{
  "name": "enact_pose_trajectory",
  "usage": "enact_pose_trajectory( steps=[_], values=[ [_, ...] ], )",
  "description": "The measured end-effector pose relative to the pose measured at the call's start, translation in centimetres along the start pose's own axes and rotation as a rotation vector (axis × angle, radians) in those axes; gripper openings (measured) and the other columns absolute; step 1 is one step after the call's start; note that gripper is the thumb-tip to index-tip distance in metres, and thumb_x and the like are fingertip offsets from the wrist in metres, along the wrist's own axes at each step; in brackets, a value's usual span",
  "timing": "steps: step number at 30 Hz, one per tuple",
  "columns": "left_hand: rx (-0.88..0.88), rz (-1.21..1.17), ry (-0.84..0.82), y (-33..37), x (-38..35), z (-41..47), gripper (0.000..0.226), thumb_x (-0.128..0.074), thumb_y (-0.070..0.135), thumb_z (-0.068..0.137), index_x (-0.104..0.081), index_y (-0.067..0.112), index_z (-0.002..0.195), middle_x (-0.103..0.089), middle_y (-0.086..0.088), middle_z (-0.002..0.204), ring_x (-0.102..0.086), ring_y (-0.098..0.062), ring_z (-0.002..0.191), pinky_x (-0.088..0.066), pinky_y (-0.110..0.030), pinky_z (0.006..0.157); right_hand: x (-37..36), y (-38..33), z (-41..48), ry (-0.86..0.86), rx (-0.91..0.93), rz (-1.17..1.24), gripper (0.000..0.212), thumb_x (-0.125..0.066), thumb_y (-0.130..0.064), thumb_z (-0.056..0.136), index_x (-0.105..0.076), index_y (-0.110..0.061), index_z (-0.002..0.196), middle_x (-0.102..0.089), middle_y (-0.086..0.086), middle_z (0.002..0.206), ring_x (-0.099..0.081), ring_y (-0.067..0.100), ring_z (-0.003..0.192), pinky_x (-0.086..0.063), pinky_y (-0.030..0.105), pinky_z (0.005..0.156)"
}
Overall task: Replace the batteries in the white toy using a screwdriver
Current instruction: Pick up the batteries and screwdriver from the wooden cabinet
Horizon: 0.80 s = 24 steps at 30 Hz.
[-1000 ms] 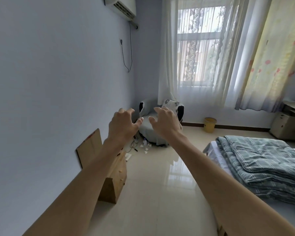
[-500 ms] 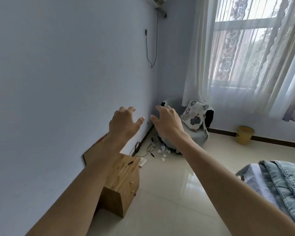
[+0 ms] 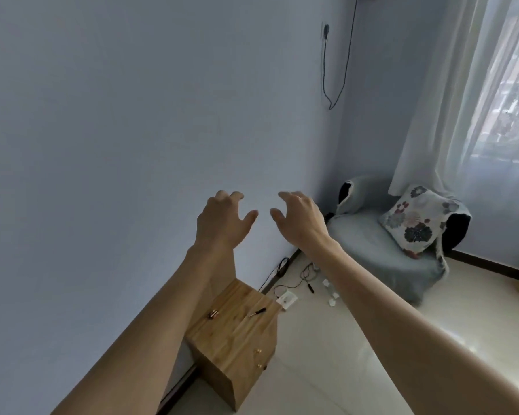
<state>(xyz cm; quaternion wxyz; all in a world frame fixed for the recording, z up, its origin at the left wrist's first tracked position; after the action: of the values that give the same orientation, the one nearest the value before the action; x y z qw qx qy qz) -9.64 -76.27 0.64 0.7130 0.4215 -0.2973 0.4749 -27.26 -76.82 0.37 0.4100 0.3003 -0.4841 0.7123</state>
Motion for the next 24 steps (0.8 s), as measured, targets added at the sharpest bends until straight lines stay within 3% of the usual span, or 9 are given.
enact_pose_trajectory(
  steps=[5,11,17,24],
  values=[
    [0.054,0.018,-0.011,-3.9,-5.1,5.7,0.065,-0.067,0.060,0.100,-0.060,0.019,0.150,-0.067,-0.014,0.142,-0.067,-0.031,0.126,-0.061,-0.046,0.098,-5.6,1.7,7.7,-0.047,0.024,-0.002,0.052,-0.057,-0.036,0.111,-0.053,-0.012,0.156,-0.060,0.015,0.152,-0.055,0.035,0.142,-0.052,0.046,0.107],
    [0.077,-0.003,-0.003,-9.2,-10.8,13.6,0.063,-0.066,0.059,0.101,-0.061,0.019,0.149,-0.067,-0.013,0.140,-0.068,-0.030,0.124,-0.061,-0.045,0.096,-13.0,2.4,18.1,-0.135,0.048,-0.015,0.043,-0.056,-0.036,0.111,-0.062,-0.006,0.141,-0.065,0.016,0.142,-0.059,0.036,0.134,-0.053,0.047,0.101],
    [0.142,-0.001,-0.081,-15.2,-16.7,19.3,0.063,-0.065,0.060,0.101,-0.060,0.021,0.150,-0.065,-0.012,0.140,-0.066,-0.031,0.126,-0.059,-0.045,0.096,-20.2,3.5,25.3,-0.204,0.033,0.043,0.052,-0.055,-0.039,0.112,-0.053,-0.013,0.157,-0.059,0.014,0.154,-0.054,0.035,0.144,-0.052,0.048,0.109],
    [0.266,-0.036,-0.185,-21.6,-24.6,19.9,0.062,-0.064,0.057,0.102,-0.057,0.022,0.152,-0.060,-0.008,0.147,-0.058,-0.028,0.135,-0.057,-0.046,0.098,-31.0,7.2,28.6,-0.365,-0.053,0.102,0.054,-0.055,-0.040,0.112,-0.051,-0.015,0.160,-0.057,0.012,0.159,-0.054,0.033,0.146,-0.049,0.047,0.111]
  ],
)
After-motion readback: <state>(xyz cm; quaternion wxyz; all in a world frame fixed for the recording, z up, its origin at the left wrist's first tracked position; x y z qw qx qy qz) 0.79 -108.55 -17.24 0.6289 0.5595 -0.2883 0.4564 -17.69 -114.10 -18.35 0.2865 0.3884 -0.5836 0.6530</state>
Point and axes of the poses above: each hand's wrist, its own z-axis towards the middle knuckle, its own x-axis out of the back of the hand, y = z × x, the point moved 6 cm from there along z, towards the middle knuckle
